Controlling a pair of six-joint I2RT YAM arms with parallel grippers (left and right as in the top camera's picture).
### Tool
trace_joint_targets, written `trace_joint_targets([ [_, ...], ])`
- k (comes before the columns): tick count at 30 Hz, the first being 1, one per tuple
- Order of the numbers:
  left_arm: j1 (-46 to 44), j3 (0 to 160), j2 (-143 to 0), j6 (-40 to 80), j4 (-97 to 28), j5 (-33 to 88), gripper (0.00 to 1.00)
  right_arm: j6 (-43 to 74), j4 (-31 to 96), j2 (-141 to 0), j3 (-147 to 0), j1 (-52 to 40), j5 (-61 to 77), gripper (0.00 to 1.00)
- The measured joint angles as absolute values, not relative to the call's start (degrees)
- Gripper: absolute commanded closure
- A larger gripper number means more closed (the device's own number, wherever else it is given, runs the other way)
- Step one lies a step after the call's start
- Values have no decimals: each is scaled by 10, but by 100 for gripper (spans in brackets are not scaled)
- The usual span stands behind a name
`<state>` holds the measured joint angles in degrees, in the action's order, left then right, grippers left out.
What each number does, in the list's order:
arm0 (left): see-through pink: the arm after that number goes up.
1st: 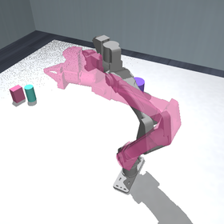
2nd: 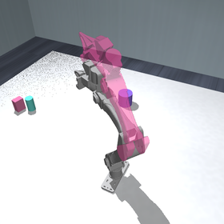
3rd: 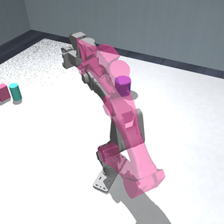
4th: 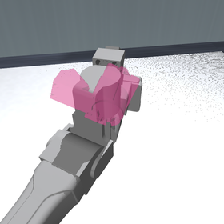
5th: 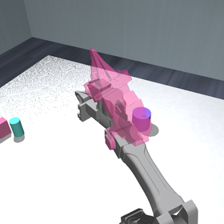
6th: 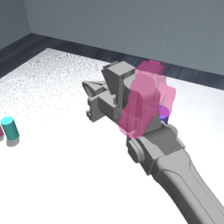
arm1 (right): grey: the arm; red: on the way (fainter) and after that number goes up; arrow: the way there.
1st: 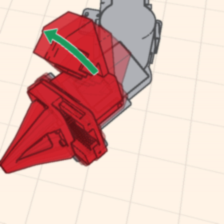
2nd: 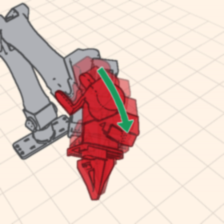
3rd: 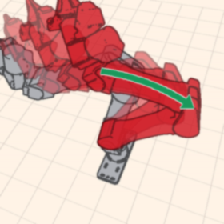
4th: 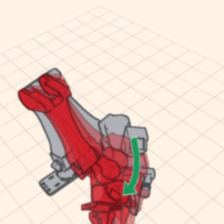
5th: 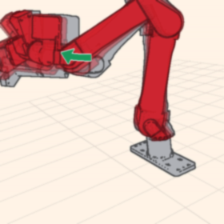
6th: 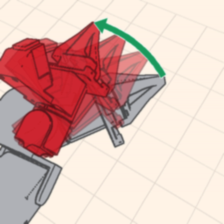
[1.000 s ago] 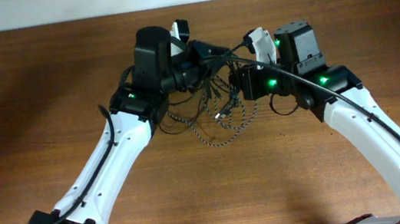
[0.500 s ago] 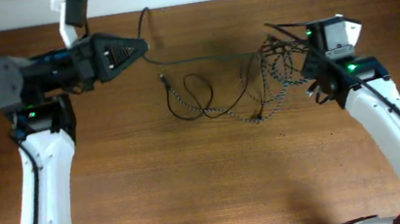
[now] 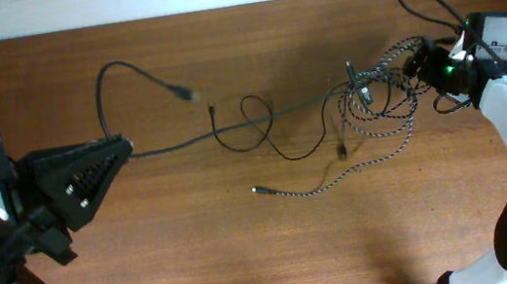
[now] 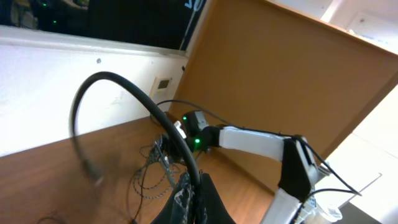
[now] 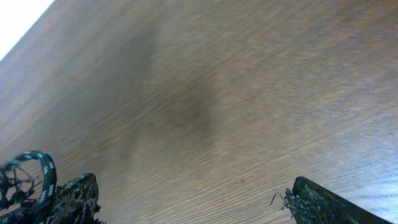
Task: Untangle cables
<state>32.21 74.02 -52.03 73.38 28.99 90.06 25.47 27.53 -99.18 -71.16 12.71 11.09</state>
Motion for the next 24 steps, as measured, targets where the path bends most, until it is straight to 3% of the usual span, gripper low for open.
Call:
trace_joint_targets([
  [2,326,745,-519,648,121,900,100,245,279,-982,-715,132,184,1],
  [5,328,751,-520,430,-238,857,100,240,270,-856,-735,135,224,1],
  [6,328,744,-521,339,-382,787,100,239,248,-774,-746,136,262,1],
  [8,324,745,-521,294,-489,690,100,240,228,-710,-749,136,331,1],
  [10,306,745,-521,278,-497,624,100,267,220,-700,-750,136,414,1],
  [12,275,749,-521,323,-599,507,100,368,220,-701,-750,137,507,1],
  [13,260,747,-520,380,-670,428,100,400,225,-701,-749,135,542,5],
  [14,248,745,-520,417,-682,381,100,390,251,-701,-750,115,559,18],
  [15,235,745,-520,435,-681,358,100,366,322,-701,-753,83,545,31],
  [17,208,745,-520,450,-682,333,100,338,467,-722,-759,-41,398,33],
  [19,181,745,-520,453,-683,310,100,275,487,-785,-758,-141,317,39],
  [21,168,745,-520,453,-696,283,100,228,498,-856,-757,-216,292,40],
  [23,164,745,-520,453,-733,223,100,208,507,-960,-754,-308,283,25],
  [24,164,745,-520,453,-736,211,100,206,501,-967,-754,-327,240,24],
])
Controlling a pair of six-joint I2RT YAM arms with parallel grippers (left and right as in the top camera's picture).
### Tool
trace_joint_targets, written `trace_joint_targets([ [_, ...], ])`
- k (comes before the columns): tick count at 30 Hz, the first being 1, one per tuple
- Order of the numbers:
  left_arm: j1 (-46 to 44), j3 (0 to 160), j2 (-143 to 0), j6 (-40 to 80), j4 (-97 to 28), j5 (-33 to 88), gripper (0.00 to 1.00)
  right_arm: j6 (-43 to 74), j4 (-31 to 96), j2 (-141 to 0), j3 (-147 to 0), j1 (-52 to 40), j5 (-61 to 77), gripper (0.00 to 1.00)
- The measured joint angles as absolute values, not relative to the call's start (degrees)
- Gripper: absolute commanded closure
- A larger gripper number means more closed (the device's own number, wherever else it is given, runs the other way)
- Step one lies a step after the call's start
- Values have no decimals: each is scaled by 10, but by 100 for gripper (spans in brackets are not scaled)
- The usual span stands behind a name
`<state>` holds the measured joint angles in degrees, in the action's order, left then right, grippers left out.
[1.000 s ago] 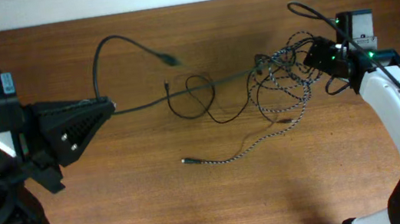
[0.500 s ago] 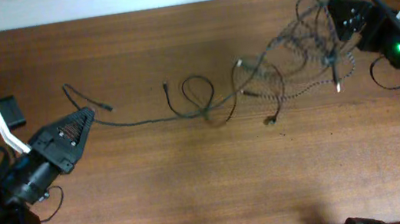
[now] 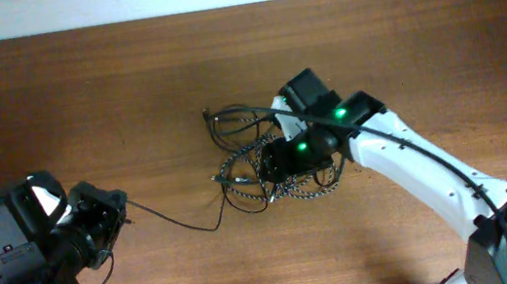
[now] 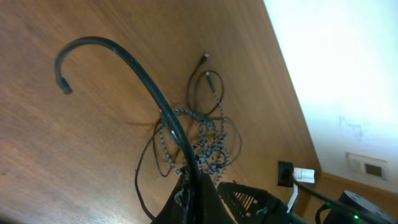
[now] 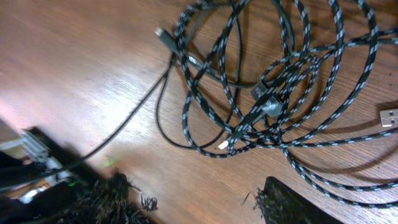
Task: Untangle cables
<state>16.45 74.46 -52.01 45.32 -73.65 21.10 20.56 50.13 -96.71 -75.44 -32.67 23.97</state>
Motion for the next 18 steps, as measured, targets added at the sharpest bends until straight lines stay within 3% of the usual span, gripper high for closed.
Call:
trace_joint_targets([
  [1,164,745,-520,453,-738,200,100,204,501,-983,-754,-352,199,21],
  [2,164,745,-520,453,-740,192,100,204,494,-1006,-754,-377,158,7],
  [4,164,745,-520,453,-746,186,99,211,441,-1044,-755,-403,85,75],
  [5,164,745,-520,453,-750,186,99,235,432,-1068,-755,-414,28,96],
  [8,164,743,-520,453,-779,185,96,246,474,-1066,-798,-406,-33,96],
  [10,164,733,-520,455,-787,185,78,242,585,-1002,-993,-367,-39,96],
  [11,164,720,-520,455,-782,183,36,234,608,-934,-1075,-357,-39,96],
  [12,164,697,-520,455,-778,184,4,226,609,-896,-1101,-357,-39,96],
  [16,163,627,-520,455,-718,255,1,220,572,-786,-1109,-357,-39,96],
  [18,97,615,-521,347,-577,395,1,218,540,-784,-1108,-357,-39,96],
])
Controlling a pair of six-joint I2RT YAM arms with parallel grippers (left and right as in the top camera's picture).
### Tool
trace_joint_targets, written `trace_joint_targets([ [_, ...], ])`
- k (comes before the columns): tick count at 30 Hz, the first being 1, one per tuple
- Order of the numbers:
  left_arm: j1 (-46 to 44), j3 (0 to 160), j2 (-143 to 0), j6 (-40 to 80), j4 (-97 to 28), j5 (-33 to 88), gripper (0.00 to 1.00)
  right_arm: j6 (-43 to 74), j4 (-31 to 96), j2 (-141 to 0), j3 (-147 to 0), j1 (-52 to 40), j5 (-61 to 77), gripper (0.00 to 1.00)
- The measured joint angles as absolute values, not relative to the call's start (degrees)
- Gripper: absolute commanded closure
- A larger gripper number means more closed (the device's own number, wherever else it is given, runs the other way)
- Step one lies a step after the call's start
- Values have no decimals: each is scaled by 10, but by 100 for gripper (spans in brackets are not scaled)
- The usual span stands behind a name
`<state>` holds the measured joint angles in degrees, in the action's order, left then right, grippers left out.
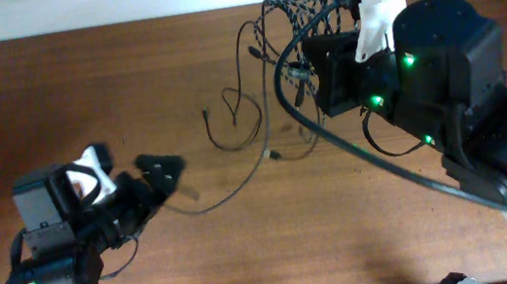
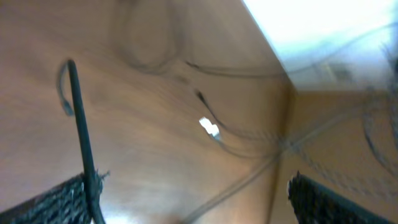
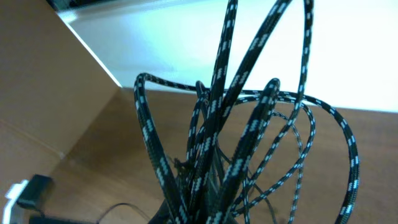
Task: Untangle cables
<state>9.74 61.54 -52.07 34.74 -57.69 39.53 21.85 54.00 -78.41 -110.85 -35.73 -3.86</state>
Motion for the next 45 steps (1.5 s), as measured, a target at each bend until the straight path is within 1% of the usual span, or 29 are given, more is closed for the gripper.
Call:
trace_joint_targets([
  [2,10,615,-521,254,-531,422,1,191,515,-784,-1108,-357,-39,96],
  [4,-121,616,-538,153,-493,409,1,137,525,-784,-1108,-357,-42,96],
  [6,-202,622,-599,145,-525,253,1,98,527,-784,-1108,-357,-52,96],
  [8,-224,615,-794,297,-615,69,1,81,530,-784,-1108,-357,-69,96],
  [10,-224,623,-861,337,-679,33,1,74,531,-782,-1108,-357,-92,96],
  [12,-225,655,-874,419,-807,-52,1,73,529,-781,-1108,-358,-95,96],
  [14,-225,725,-857,524,-816,-126,1,67,524,-779,-1108,-358,-102,96],
  [15,-225,733,-827,560,-783,-140,1,62,522,-774,-1108,-358,-114,96],
  [16,-225,744,-783,576,-683,-113,1,60,522,-772,-1108,-358,-116,96],
  [17,-225,753,-740,530,-563,-42,1,59,519,-769,-1108,-358,-120,96],
  [19,-225,750,-719,469,-448,26,1,60,518,-768,-1108,-358,-119,96],
  [20,-225,747,-718,435,-417,36,1,67,514,-768,-1108,-358,-80,96],
  [21,-225,748,-717,399,-386,45,1,104,507,-771,-1107,-358,-58,96],
  [22,-217,748,-717,349,-373,34,1,133,506,-778,-1107,-358,-50,96],
  [24,-172,748,-708,310,-381,19,1,190,539,-813,-1104,-358,-19,96],
  [26,-103,748,-644,299,-411,12,1,178,635,-817,-1104,-358,-4,96],
  [27,-88,748,-599,297,-416,20,1,151,659,-817,-1104,-358,18,96],
  [28,-83,748,-551,282,-417,51,1,75,679,-817,-1104,-358,88,96],
  [30,-83,750,-521,249,-445,111,1,-14,693,-817,-1104,-358,159,96],
  [31,-83,751,-526,240,-480,133,6,-42,694,-817,-1104,-358,178,96],
  [32,-83,751,-533,235,-496,144,8,-54,694,-817,-1104,-358,186,96],
  [34,-83,751,-549,302,-501,161,9,-64,694,-817,-1104,-358,195,96],
  [36,-83,751,-597,476,-502,181,11,-65,699,-817,-1104,-358,196,96],
  [37,-83,751,-622,548,-499,201,17,-65,703,-817,-1104,-358,196,96],
  [38,-83,751,-647,589,-485,227,15,-65,704,-817,-1104,-358,196,96],
  [39,-83,750,-671,612,-467,271,6,-65,707,-817,-1104,-358,196,96],
  [40,-83,750,-680,587,-442,285,0,-66,712,-817,-1104,-358,196,96],
  [42,-83,750,-697,424,-474,244,1,-66,717,-817,-1104,-358,178,96],
  [45,-82,750,-702,69,-547,222,1,-66,716,-817,-1104,-358,149,96],
])
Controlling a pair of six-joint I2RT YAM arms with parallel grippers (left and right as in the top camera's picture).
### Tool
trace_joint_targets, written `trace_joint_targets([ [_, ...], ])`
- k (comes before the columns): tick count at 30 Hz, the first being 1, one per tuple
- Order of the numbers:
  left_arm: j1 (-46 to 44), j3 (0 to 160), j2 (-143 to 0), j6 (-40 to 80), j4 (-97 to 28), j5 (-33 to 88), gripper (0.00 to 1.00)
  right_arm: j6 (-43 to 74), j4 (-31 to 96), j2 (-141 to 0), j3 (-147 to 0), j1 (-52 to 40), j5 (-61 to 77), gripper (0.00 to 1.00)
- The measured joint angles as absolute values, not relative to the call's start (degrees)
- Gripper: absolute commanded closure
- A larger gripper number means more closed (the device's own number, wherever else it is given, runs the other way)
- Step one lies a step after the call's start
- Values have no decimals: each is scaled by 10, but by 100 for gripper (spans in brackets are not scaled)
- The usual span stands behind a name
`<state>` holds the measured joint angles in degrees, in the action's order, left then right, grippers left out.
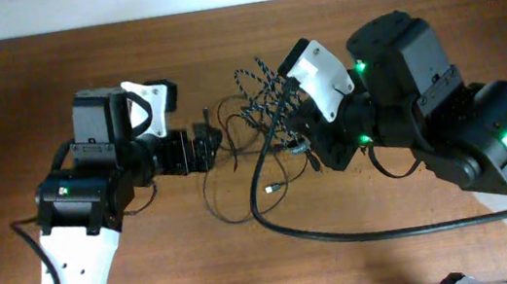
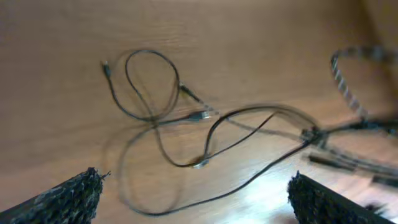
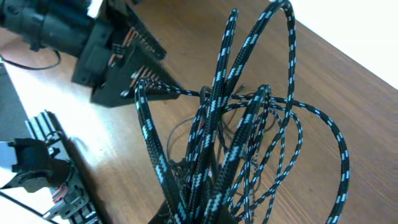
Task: Untangle cables
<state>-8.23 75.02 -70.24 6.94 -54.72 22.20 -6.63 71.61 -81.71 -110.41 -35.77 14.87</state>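
A black-and-white braided cable [image 3: 219, 118] stands up as a bundle of loops, and my right gripper [image 3: 205, 214] is shut on its base. From overhead the bundle [image 1: 253, 81] hangs over the table's middle, in front of the right gripper [image 1: 292, 117]. Thin black cables [image 2: 163, 118] lie looped on the wood, one ending in a small plug [image 1: 270, 191]. The left gripper [image 2: 194, 182] hovers open over these loops, nothing between its fingers [image 2: 71, 198]. Overhead it [image 1: 205, 149] points right, close to the tangle.
The brown wooden table [image 1: 49, 81] ends at a white wall along the far edge. A thick black arm cable [image 1: 344, 236] sweeps across the near half of the table. The left arm's body [image 3: 43, 28] shows close in the right wrist view.
The left gripper has moved from the near left up to the tangle and no cable lies by its finger now. The right gripper, still shut on the braided bundle, has come from the far edge toward the middle.
First the cables lay spread across the table, left gripper shut on a thin black cable, right gripper open at the far right. Then the right gripper was open over a bunched tangle. Then it held the braided bundle raised while the left stood open. Now both meet mid-table.
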Motion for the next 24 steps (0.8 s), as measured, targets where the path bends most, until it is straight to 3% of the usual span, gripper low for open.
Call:
trace_joint_targets([
  [1,-82,750,-702,3,-547,199,0,-67,716,-817,-1104,-358,148,96],
  [3,-82,749,-703,-40,-526,208,12,-67,716,-817,-1104,-358,145,96],
  [6,-82,749,-703,-160,-443,351,12,-67,716,-817,-1104,-358,144,96],
  [9,-82,749,-703,-179,-417,375,17,-67,716,-817,-1104,-358,144,96],
  [10,-82,749,-703,-180,-402,384,16,-67,716,-817,-1104,-358,144,96],
  [12,-82,749,-703,-181,-396,397,0,-67,716,-817,-1104,-358,144,96],
  [24,-82,748,-760,-110,-311,405,0,-66,715,-817,-1104,-358,179,96],
])
